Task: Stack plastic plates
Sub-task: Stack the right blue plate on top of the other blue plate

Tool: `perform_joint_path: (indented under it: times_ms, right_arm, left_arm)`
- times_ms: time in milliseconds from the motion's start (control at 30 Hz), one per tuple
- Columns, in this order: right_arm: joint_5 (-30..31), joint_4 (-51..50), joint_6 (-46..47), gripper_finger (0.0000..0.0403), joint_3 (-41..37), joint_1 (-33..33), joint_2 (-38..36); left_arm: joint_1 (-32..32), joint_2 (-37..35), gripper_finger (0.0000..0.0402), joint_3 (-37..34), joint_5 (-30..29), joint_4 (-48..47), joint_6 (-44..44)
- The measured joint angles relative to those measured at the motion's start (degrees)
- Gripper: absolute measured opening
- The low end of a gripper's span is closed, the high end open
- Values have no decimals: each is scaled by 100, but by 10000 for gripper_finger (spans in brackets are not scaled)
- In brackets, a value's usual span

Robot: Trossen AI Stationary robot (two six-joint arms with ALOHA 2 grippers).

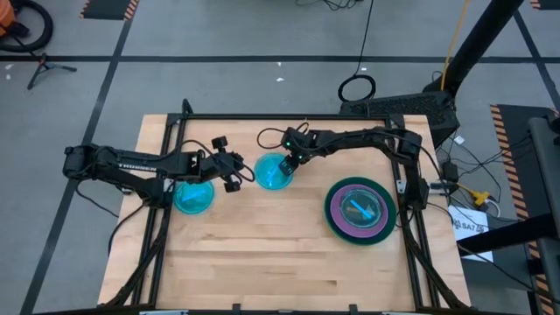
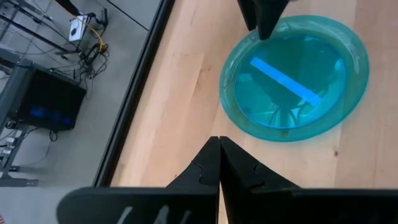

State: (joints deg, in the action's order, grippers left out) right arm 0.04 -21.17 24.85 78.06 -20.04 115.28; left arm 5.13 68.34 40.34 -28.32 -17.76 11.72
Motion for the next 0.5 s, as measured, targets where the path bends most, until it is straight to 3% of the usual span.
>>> perform_joint_path:
  times_ms: [333, 500]
  right_arm:
    - [-5, 291, -8, 131, -4, 62, 104]
    - [-19, 441, -18, 100, -2, 65, 35]
  left_arm:
    - [4, 0, 1, 0, -1, 9, -5]
    - [4, 0, 1, 0, -2, 20, -2]
